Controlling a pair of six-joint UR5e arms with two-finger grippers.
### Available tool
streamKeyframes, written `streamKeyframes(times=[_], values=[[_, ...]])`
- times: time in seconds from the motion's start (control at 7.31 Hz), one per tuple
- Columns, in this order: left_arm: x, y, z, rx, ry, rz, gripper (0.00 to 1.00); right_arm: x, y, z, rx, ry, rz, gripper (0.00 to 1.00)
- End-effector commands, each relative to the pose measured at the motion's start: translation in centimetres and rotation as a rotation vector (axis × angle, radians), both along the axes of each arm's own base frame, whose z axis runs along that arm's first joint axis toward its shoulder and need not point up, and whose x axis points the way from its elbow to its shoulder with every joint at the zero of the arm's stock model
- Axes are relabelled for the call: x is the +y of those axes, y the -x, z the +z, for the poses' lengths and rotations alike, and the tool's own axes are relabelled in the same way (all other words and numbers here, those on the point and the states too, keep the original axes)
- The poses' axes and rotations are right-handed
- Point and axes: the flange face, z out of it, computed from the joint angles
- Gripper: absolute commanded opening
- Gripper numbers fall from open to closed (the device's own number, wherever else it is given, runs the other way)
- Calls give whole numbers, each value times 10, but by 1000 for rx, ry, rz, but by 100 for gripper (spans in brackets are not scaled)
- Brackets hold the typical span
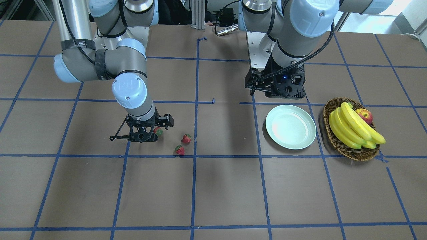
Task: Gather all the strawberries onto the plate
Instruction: 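Lower the right gripper onto a strawberry in the cluster and close it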
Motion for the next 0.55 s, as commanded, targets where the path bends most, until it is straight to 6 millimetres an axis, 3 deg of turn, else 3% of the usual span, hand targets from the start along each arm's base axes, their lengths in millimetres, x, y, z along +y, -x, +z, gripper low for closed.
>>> streamKeyframes(times=[0.0,0.14,0.41], values=[[1,1,-1,0,-2,-1,100,1,-1,-12,4,-25,-2,96],[1,1,-1,0,-2,-1,100,0,0,-16,6,-34,-7,96],[1,0,-3,0,-7,-3,100,0,-1,-24,7,-49,-6,84]])
